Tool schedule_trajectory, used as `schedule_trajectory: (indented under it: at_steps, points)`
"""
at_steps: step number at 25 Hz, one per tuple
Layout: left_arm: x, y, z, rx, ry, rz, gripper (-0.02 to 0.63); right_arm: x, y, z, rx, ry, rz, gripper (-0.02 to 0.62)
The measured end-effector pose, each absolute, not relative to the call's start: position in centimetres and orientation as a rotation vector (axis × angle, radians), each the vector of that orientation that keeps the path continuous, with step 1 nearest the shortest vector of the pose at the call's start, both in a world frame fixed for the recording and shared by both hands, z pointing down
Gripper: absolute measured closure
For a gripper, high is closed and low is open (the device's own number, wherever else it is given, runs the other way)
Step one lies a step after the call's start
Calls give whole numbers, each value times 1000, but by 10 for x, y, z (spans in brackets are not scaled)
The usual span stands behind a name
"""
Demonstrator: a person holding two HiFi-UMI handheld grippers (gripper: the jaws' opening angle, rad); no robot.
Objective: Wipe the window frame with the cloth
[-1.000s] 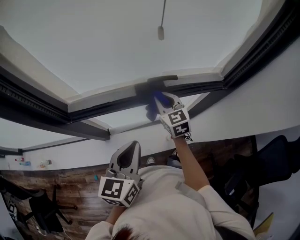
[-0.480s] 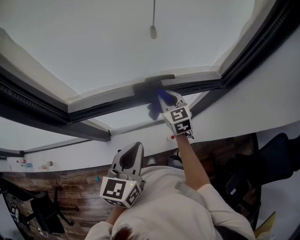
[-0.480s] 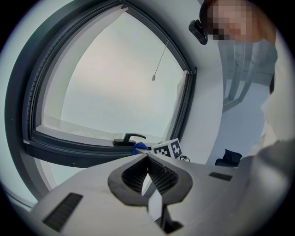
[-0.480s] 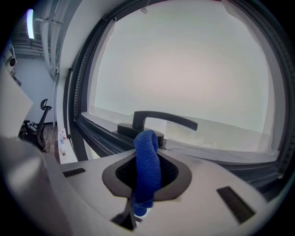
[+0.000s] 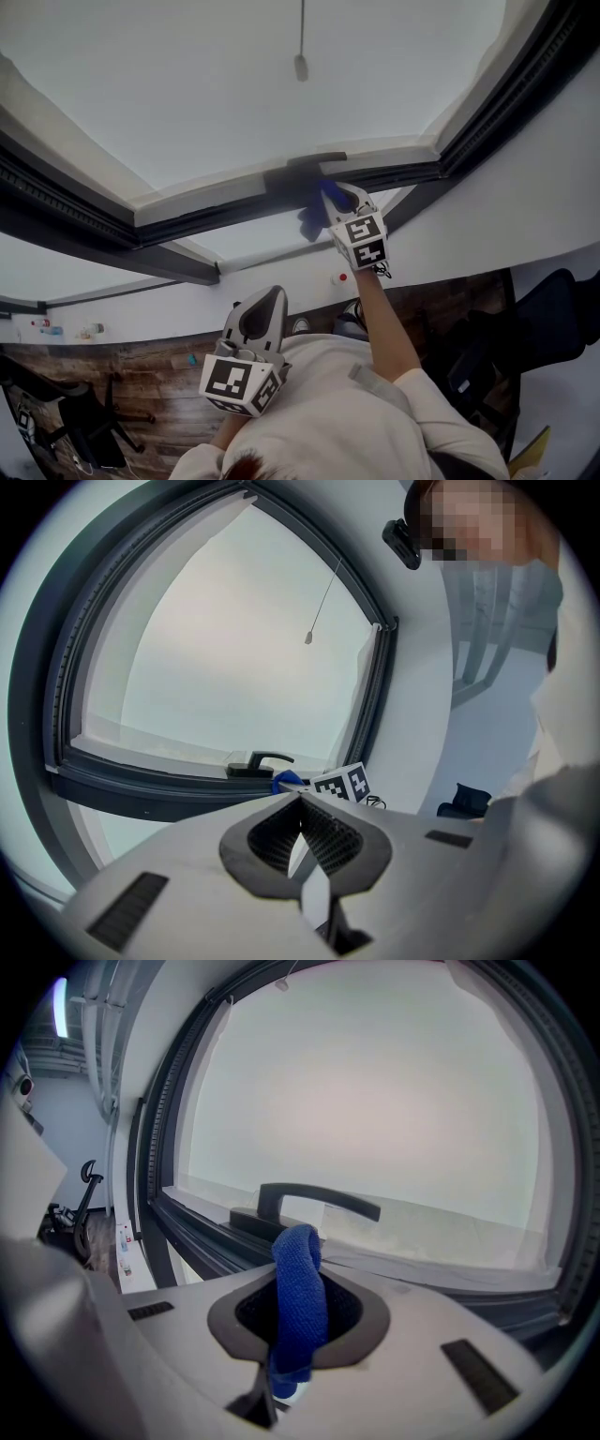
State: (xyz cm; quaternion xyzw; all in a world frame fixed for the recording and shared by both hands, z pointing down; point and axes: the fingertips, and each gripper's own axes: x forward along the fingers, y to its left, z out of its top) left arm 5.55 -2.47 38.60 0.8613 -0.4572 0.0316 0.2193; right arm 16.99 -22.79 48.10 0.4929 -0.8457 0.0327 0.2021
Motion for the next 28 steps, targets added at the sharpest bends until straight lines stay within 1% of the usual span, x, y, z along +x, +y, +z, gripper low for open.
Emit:
schedule_trajectory:
  at_steps: [28]
  points:
    - [63, -30, 387, 2371, -1241, 63, 601, 209, -232, 482, 1443, -2327, 121, 546]
